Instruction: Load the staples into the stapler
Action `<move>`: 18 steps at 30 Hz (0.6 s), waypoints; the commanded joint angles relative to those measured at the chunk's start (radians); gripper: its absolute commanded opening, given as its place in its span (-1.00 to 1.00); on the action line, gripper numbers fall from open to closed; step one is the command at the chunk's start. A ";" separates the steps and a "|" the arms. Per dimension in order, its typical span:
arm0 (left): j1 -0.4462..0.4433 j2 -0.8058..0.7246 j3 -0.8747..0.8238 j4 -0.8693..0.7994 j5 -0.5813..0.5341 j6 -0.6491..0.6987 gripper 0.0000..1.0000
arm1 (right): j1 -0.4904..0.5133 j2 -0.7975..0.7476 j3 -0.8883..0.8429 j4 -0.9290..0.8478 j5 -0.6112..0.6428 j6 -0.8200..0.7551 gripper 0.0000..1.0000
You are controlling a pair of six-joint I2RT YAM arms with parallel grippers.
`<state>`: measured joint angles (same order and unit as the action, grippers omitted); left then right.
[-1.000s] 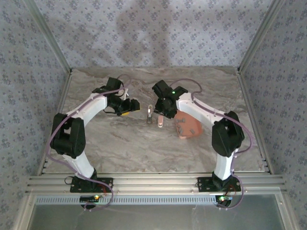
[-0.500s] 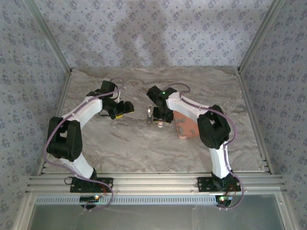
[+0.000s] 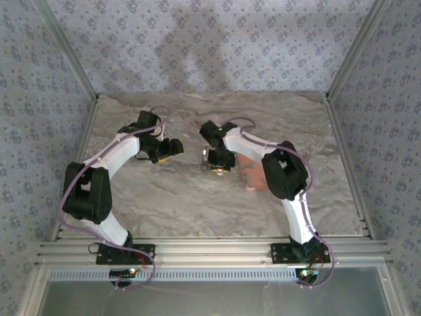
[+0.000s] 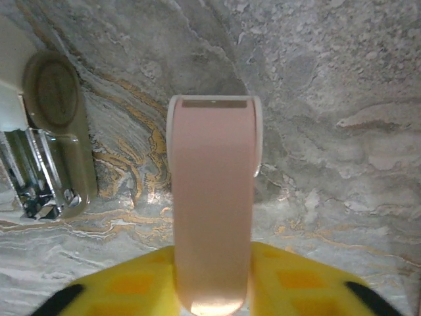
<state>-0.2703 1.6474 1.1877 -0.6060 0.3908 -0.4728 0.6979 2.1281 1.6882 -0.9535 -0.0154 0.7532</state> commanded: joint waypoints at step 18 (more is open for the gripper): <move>0.038 -0.043 0.033 -0.062 -0.021 0.011 0.52 | -0.119 0.091 0.228 -0.016 0.084 -0.149 -0.63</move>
<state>-0.2436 1.6230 1.1893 -0.6353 0.3752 -0.4725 0.5823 2.1746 1.8717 -0.9493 0.0673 0.6617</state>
